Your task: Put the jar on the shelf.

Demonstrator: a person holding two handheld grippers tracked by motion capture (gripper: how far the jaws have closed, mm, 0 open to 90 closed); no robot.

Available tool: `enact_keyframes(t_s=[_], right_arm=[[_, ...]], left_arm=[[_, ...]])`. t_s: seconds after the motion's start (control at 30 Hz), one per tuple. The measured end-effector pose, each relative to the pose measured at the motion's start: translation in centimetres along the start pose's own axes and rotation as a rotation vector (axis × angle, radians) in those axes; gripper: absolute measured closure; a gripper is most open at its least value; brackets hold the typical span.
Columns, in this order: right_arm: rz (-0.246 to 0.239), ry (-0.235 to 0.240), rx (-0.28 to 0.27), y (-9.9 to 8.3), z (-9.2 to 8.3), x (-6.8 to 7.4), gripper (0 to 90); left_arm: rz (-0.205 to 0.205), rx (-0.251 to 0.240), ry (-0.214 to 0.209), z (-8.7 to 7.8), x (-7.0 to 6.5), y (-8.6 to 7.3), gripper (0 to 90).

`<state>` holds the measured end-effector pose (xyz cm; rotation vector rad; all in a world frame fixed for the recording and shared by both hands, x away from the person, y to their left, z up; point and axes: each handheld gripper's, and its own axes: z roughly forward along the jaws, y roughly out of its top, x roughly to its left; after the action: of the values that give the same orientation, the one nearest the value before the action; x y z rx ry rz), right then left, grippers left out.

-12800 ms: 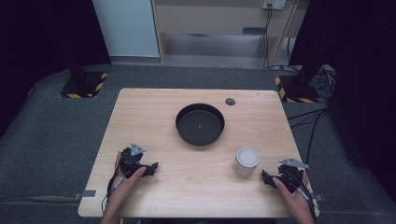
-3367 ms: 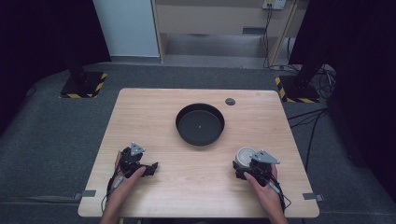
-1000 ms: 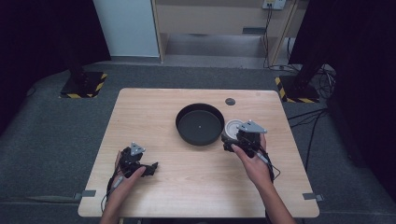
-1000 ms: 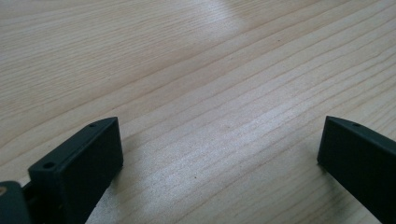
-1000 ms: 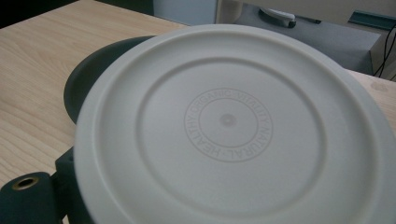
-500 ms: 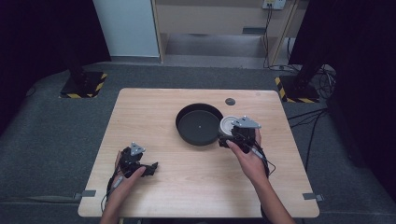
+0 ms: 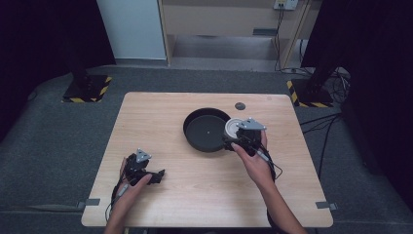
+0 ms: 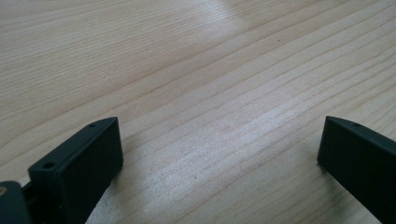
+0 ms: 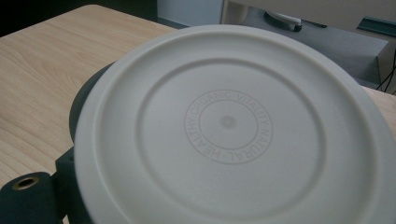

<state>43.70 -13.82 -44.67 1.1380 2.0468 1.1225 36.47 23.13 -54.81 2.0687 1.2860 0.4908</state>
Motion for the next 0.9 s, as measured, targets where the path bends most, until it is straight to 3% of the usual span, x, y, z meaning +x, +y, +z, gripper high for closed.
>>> enact_keyframes(t_s=[0.9], right_arm=[[0.012,-0.015,0.009,0.8,4.0,0.8,9.9]], left_arm=[[0.000,0.000,0.000,0.0,0.0,0.0,0.0]])
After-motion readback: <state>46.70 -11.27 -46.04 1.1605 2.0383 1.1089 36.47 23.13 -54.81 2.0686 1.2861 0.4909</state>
